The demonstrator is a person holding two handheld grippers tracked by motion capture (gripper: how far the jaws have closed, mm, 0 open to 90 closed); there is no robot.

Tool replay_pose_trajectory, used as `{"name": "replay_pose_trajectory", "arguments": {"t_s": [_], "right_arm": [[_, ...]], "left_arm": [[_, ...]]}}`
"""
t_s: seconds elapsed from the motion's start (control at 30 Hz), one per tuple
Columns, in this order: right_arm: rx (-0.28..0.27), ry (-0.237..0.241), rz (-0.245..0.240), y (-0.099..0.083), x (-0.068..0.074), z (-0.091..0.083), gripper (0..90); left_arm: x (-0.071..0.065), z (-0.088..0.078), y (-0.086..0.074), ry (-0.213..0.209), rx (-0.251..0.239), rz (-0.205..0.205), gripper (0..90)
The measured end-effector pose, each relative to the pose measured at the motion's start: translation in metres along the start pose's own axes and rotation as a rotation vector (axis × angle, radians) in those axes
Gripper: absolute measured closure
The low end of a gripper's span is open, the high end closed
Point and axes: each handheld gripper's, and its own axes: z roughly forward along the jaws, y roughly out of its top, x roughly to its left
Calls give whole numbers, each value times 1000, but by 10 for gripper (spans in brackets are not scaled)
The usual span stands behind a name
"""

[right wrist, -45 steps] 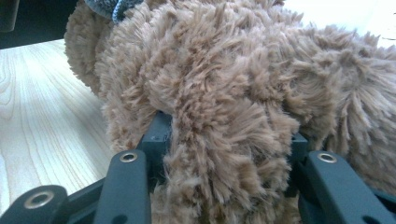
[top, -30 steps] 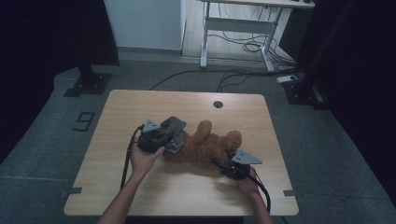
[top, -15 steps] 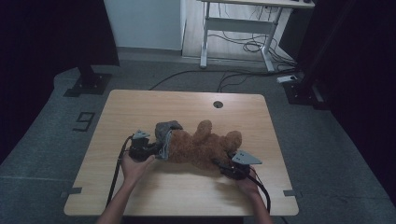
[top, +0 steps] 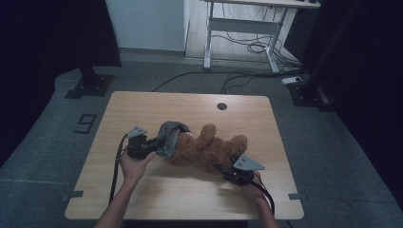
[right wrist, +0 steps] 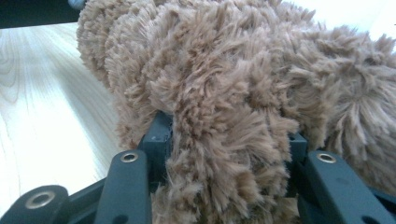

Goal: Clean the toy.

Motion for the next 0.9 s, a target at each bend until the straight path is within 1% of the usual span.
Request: {"name": "replay_pose_trajectory", "arguments": {"t_s": [0.03,0.1,0.17,0.23,0.3,0.37,0.4,0.43,0.47,0.53,0.63,0.73,0.8,0.87,0.9], "right_arm": [[0,2,-4,0,0,0,529],[3,4,-11,0,1,-1,529],[5,7,-16,0,2,-2,529],[3,12,-18,-1,2,-2,528],[4,19,-20,-1,2,-4,526],[7,25,-19,-1,1,-5,516],[6,29,-14,-1,1,-5,499],[5,33,-7,0,1,-5,467],[5,35,4,1,1,-7,419],[4,43,25,6,0,-11,355],[-9,74,108,18,-5,-22,303],[-43,48,163,28,-12,-35,251],[-50,31,190,32,-18,-41,216],[-44,39,222,33,-23,-41,170],[-41,43,230,33,-24,-39,155]], "left_arm": [[-6,1,7,-7,-12,11,806],[-17,6,17,-8,-16,43,803],[-28,18,24,-1,5,70,800],[-34,34,25,-5,55,70,795],[-35,49,19,0,96,63,788],[-31,57,10,-1,86,38,789],[-29,58,6,-3,76,26,795],[-28,57,1,-4,67,27,800],[-28,56,-1,-5,65,28,805],[-27,52,-6,-8,61,33,811],[-27,45,-13,-13,53,36,814],[-26,40,-21,-35,36,21,815],[-27,35,-26,-44,27,21,815],[-28,31,-30,-53,19,20,815],[-29,29,-33,-60,17,16,815]]}}
